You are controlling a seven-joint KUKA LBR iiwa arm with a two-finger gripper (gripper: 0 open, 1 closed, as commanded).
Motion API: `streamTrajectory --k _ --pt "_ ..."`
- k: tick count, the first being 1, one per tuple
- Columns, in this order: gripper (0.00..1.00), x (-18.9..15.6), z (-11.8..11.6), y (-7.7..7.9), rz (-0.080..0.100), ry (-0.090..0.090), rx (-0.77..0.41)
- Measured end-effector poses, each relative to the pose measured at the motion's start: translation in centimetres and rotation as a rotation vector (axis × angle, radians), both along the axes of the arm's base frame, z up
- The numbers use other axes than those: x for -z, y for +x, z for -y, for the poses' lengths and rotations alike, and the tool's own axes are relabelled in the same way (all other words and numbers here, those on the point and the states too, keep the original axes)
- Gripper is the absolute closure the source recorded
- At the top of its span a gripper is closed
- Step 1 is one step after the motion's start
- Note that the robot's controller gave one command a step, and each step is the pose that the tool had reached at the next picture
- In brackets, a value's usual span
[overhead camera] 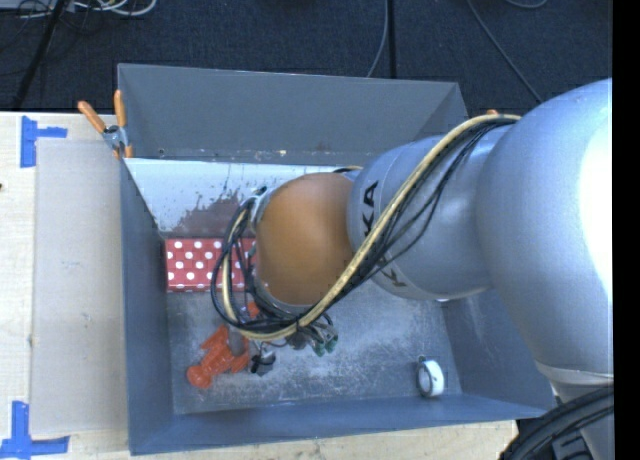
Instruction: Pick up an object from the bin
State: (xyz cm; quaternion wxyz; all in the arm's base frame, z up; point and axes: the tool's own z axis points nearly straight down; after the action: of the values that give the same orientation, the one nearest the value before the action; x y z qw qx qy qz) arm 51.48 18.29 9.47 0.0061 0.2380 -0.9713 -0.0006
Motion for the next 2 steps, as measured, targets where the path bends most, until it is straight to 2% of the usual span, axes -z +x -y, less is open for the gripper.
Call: streamTrajectory --k 2 --pt "1.00 -2.8 -0.1 0.2 0.008 0.003 -0.001"
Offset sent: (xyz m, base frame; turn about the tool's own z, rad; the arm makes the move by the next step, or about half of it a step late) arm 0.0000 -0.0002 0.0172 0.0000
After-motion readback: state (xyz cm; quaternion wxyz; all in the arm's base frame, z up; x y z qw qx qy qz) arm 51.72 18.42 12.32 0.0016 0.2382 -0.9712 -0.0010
